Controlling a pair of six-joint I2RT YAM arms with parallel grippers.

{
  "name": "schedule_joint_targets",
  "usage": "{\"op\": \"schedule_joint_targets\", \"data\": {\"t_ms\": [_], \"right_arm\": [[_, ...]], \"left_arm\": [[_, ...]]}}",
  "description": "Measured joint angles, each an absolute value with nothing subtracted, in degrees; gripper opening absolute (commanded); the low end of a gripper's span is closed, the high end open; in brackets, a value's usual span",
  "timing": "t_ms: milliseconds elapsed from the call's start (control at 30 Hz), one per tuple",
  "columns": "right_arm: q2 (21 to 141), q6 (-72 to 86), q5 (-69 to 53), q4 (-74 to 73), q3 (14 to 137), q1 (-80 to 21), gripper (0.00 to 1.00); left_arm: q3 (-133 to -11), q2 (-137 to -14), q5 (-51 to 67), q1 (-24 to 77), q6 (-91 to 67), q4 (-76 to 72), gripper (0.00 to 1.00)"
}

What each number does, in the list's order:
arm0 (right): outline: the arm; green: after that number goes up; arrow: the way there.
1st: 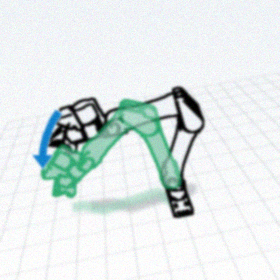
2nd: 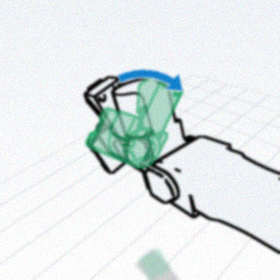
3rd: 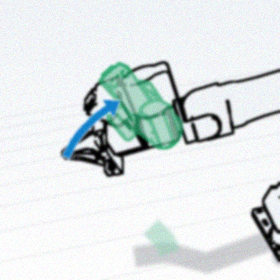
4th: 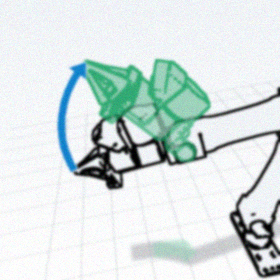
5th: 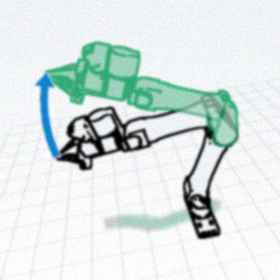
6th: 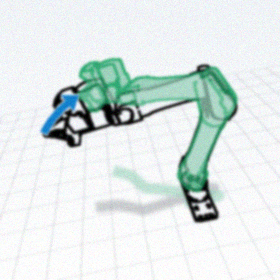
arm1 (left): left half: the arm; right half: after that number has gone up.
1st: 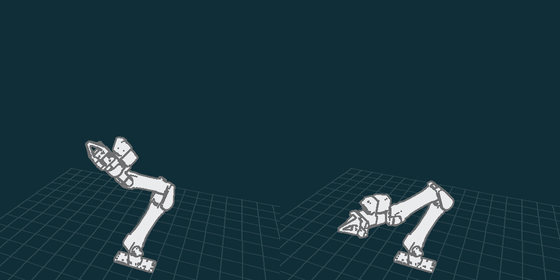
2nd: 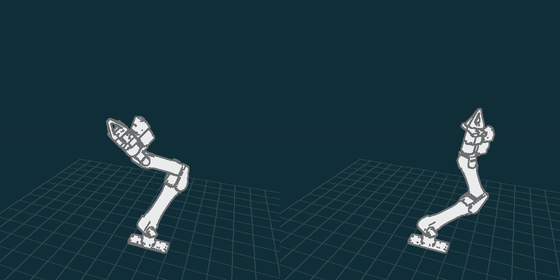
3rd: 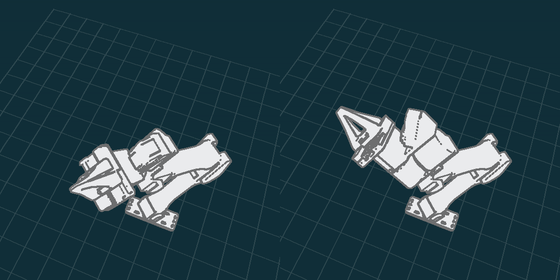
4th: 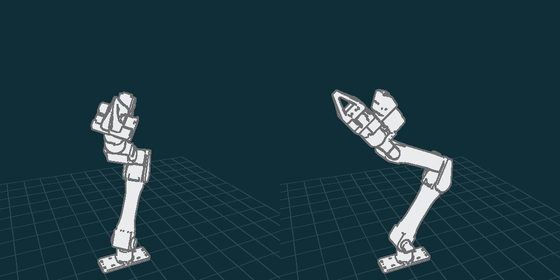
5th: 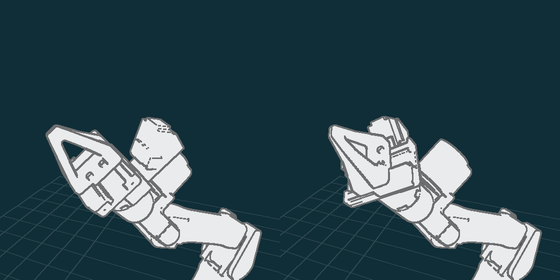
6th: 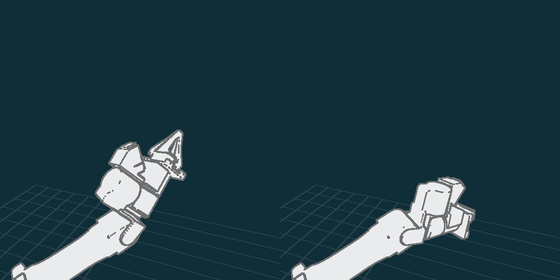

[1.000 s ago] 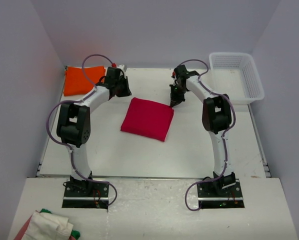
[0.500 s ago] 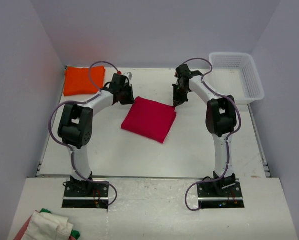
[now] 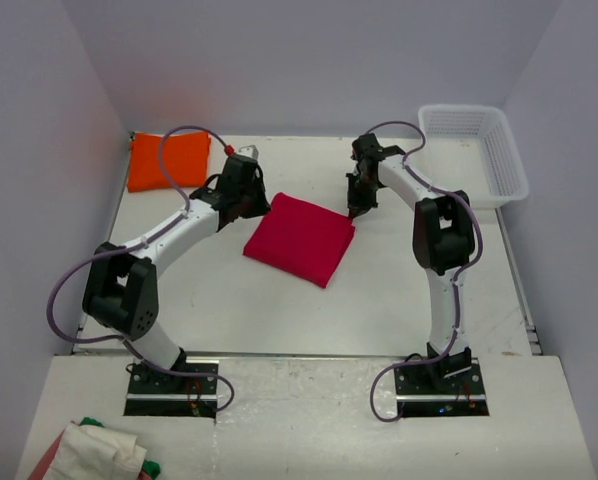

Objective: Fold and stack the t-shirts
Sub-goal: Smooth out wrinkles on the folded tshirt

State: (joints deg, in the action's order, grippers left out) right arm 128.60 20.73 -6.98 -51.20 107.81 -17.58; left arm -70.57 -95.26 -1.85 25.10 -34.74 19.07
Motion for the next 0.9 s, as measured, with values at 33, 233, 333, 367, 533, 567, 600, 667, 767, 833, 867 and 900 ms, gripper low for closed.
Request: {"op": "schedule_joint_targets", "data": {"t_ms": [33, 233, 333, 367, 533, 567, 600, 667, 767, 833, 867, 900], "right_arm": [[128.49, 20.82, -7.01, -50.96, 107.31, -17.58, 0.0], [127.96, 21.43, -6.98, -50.41, 106.0, -17.58, 0.0], [127.09, 21.47, -6.96, -50.26, 105.38, -17.58, 0.0], [126.74, 21.45, -6.94, -50.26, 105.34, -17.58, 0.0], [124.38, 21.47, -6.74, -50.37, 105.08, -17.58, 0.0], [123.94, 21.52, -6.7, -50.37, 105.06, -17.58, 0.0], [123.48, 21.58, -6.66, -50.33, 104.88, -17.58, 0.0], [122.52, 21.89, -6.52, -50.43, 104.29, -17.58, 0.0], [120.51, 22.57, -6.46, -49.76, 101.45, -17.58, 0.0], [119.26, 23.14, -5.91, -49.67, 98.83, -17.58, 0.0], [119.0, 23.31, -5.61, -49.6, 97.62, -17.58, 0.0], [118.93, 23.46, -5.26, -49.56, 96.71, -17.58, 0.0]], "left_arm": [[-70.57, -94.28, -2.61, 25.58, -35.18, 19.7, 0.01], [-68.14, -93.1, -6.72, 25.78, -37.32, 23.83, 0.0], [-65.52, -93.38, -7.79, 25.47, -37.76, 25.93, 0.0], [-64.79, -93.58, -7.79, 25.32, -37.87, 26.02, 0.0], [-62.22, -95.2, -7.03, 24.25, -37.93, 25.8, 0.0], [-61.95, -96.03, -6.74, 23.99, -37.95, 25.56, 0.0], [-61.76, -96.88, -6.42, 23.88, -37.95, 25.17, 0.0], [-61.23, -98.7, -5.72, 23.7, -37.98, 23.92, 0.0], [-60.45, -101.6, -4.32, 23.57, -38.37, 21.93, 0.0], [-60.4, -101.71, -3.95, 23.22, -38.44, 20.49, 0.0], [-60.38, -101.8, -3.68, 23.09, -38.44, 20.08, 0.0], [-60.23, -101.8, -3.49, 22.96, -38.44, 19.66, 0.0]]}}
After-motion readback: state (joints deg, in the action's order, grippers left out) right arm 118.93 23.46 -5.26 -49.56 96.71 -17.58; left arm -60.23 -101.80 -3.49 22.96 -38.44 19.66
